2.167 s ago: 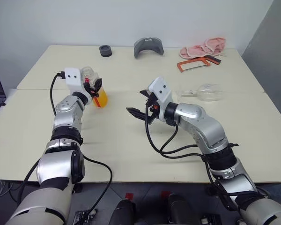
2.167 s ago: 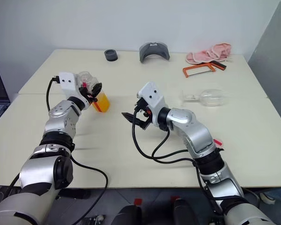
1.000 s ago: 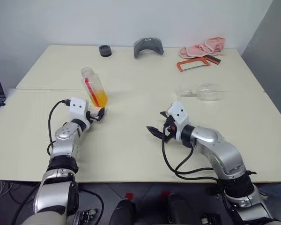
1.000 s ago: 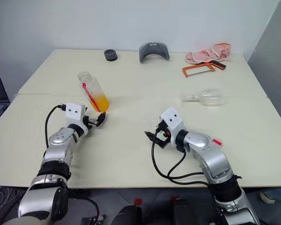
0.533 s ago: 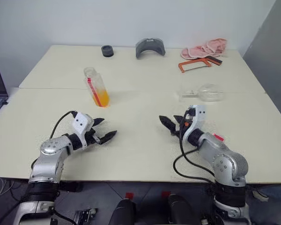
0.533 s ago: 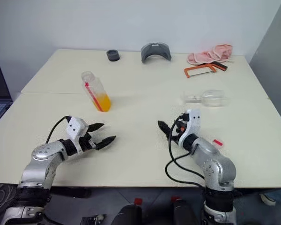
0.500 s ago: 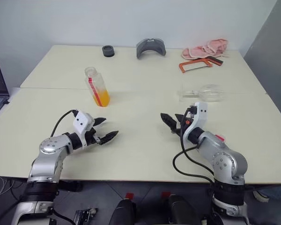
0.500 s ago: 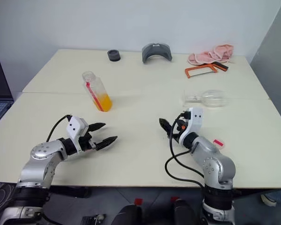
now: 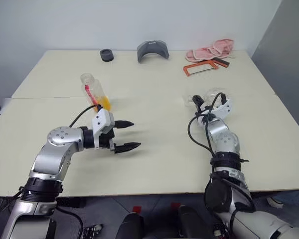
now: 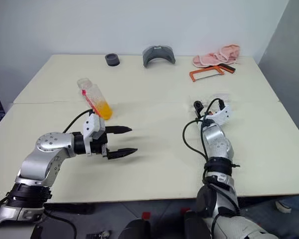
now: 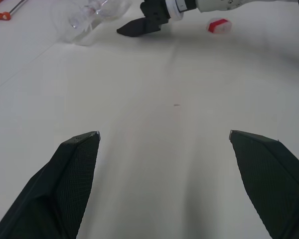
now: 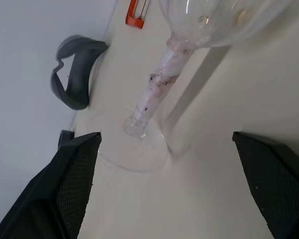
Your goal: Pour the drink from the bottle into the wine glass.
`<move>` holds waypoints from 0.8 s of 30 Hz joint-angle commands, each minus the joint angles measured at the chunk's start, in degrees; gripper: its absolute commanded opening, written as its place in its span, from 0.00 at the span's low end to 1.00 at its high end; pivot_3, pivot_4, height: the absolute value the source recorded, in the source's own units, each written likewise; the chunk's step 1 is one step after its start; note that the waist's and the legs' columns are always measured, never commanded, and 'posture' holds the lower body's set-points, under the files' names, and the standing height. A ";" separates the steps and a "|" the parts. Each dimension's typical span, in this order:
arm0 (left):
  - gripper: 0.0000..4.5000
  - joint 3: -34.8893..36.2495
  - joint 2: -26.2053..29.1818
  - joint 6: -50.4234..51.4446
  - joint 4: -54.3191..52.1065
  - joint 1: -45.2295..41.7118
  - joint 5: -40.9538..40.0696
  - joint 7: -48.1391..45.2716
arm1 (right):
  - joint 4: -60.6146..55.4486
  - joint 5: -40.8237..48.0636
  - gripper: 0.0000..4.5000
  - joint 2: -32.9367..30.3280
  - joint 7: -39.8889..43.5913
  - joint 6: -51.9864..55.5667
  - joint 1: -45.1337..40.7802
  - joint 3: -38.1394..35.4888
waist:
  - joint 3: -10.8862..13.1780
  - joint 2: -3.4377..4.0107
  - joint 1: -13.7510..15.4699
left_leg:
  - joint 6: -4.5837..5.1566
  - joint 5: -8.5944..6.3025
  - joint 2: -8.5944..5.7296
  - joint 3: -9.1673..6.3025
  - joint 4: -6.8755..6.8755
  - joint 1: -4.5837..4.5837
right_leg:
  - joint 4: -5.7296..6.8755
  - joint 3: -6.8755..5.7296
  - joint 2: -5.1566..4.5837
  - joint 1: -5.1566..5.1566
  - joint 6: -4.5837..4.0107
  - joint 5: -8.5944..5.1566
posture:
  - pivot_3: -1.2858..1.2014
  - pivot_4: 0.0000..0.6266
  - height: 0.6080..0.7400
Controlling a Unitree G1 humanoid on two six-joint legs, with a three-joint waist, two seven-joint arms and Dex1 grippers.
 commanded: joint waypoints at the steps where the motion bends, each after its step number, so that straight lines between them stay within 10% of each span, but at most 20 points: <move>1: 0.99 -0.13 0.10 -0.09 -1.44 -0.45 0.23 0.18 | 7.73 1.29 1.00 -2.04 1.39 -5.29 -3.52 -1.49 | 0.00 0.00 -0.02 | 0.00 0.00 0.00 0.00 0.00 0.00 | 0.00 0.00 -0.02 0.01 0.00 0.00 | 0.52 0.24 1.00; 16: 0.99 -1.42 -0.29 -0.44 -0.83 -2.14 1.39 -0.22 | 39.17 2.75 1.00 -10.27 4.30 -21.19 -17.76 -7.54 | 0.00 -0.01 0.03 | 0.01 0.00 0.03 0.01 0.07 0.03 | -0.03 0.01 -0.02 0.11 0.00 0.00 | 0.52 0.24 1.00; 24: 1.00 -2.43 -0.35 -0.33 -1.11 -2.67 2.36 -0.23 | 42.68 3.39 0.46 -10.71 3.71 -21.61 -20.16 -10.11 | 0.00 0.00 0.02 | 0.01 0.00 0.07 0.02 0.02 0.00 | -0.07 0.03 -0.04 0.10 0.00 0.00 | 0.52 0.24 1.00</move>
